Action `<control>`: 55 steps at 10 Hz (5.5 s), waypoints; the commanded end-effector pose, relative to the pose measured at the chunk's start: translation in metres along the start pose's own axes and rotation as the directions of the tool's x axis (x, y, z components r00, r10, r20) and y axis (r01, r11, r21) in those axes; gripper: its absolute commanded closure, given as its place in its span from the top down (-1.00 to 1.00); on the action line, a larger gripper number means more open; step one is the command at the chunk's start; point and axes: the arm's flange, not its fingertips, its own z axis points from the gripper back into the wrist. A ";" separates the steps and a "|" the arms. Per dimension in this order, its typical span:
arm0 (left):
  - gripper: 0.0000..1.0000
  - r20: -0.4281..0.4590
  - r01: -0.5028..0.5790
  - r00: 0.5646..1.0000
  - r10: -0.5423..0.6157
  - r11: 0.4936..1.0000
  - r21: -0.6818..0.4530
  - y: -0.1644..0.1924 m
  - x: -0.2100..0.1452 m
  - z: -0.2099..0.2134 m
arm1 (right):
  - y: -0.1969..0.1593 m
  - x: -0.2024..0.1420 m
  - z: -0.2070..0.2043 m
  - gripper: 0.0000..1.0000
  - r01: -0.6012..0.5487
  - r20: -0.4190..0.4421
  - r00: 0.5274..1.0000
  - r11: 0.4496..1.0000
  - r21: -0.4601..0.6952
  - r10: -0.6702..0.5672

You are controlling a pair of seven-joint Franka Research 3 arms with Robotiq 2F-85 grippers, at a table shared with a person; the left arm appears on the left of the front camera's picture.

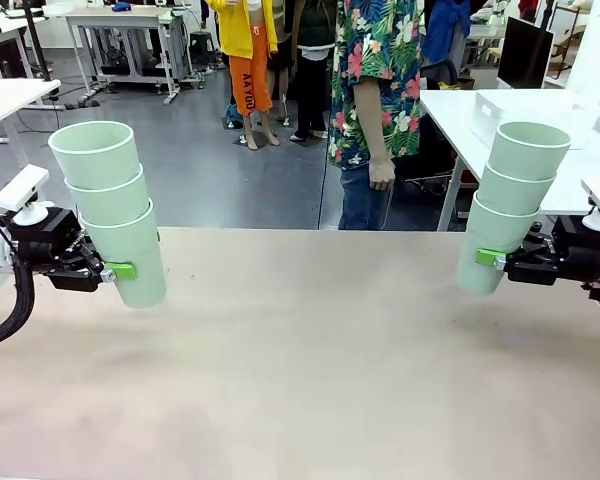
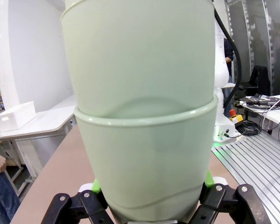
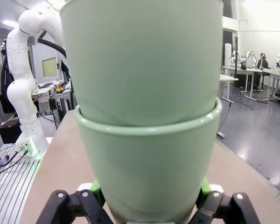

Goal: Stack the cups and store them in the basket.
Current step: Place the stack of Reusable plastic cups into the Pantry Basket.

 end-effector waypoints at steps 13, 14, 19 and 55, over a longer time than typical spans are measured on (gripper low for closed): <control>0.71 0.005 0.008 1.000 -0.008 1.000 -0.003 -0.001 0.004 0.000 | 0.000 0.003 -0.001 0.71 -0.007 0.001 1.000 1.000 0.000 0.007; 0.71 0.005 0.008 1.000 -0.008 1.000 -0.003 -0.001 0.004 0.000 | 0.000 0.003 -0.001 0.71 -0.007 0.001 1.000 1.000 0.000 0.007; 0.71 0.005 0.008 1.000 -0.008 1.000 -0.003 -0.001 0.004 0.000 | 0.000 0.003 -0.001 0.71 -0.007 0.001 1.000 1.000 0.000 0.007; 0.71 0.005 0.008 1.000 -0.008 1.000 -0.003 -0.001 0.004 0.000 | 0.000 0.003 -0.001 0.71 -0.007 0.001 1.000 1.000 0.000 0.007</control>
